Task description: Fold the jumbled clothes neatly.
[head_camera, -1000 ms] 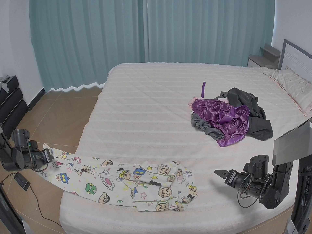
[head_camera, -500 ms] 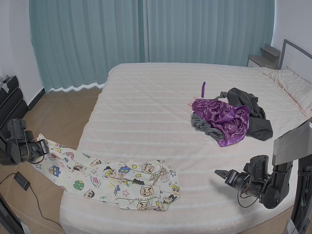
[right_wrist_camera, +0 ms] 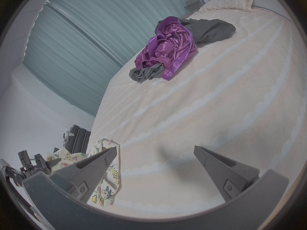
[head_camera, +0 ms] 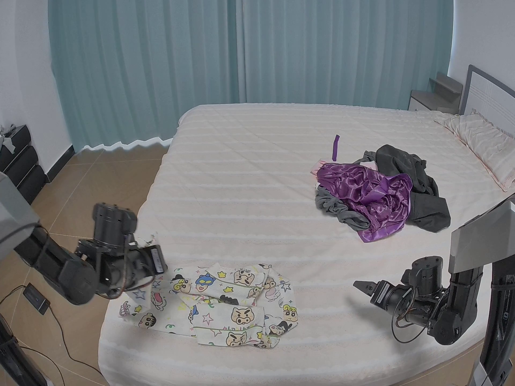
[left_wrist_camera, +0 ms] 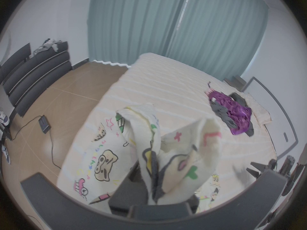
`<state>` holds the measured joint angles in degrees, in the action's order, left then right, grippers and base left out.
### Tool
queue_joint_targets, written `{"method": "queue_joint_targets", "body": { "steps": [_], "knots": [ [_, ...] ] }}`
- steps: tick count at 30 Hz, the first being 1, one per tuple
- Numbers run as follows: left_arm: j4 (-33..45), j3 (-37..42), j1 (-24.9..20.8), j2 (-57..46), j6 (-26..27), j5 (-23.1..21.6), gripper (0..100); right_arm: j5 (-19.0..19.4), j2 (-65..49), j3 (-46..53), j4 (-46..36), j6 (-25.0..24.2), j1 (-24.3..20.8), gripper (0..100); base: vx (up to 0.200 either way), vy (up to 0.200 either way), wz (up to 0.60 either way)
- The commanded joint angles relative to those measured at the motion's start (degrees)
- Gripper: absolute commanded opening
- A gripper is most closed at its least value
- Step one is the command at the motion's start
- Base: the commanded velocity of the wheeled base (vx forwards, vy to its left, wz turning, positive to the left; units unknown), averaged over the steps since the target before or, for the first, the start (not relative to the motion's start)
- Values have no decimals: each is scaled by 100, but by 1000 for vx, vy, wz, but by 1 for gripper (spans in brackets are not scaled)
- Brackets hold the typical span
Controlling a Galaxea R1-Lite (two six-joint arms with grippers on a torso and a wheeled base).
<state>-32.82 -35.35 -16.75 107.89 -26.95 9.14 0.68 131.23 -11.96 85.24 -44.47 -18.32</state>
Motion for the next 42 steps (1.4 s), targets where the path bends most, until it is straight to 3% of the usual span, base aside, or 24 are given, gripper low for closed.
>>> {"method": "queue_joint_targets", "body": {
  "steps": [1, 10, 26, 27, 42],
  "knots": [
    [-32, -464, -1524, 1033, -750, 764, 0, 2, 8, 9, 2, 0, -31, 100, 0, 0, 0],
    [-41, -1044, -2333, 1832, -1119, 870, 0, -7, 8, 9, 2, 0, -75, 100, 0, 0, 0],
    [-594, -1105, -2676, 1912, -1128, 861, 0, -7, 52, -8, 2, 9, -119, 100, 0, 0, 0],
    [-594, -1114, -2676, 1912, -1137, 861, 100, -7, 60, -8, 2, 0, -119, 100, 0, 0, 0],
    [-612, -1000, -2939, 1490, -1523, 1046, 100, 2, 104, 1, 2, 0, -119, 100, 0, 0, 0]
  ]
}}
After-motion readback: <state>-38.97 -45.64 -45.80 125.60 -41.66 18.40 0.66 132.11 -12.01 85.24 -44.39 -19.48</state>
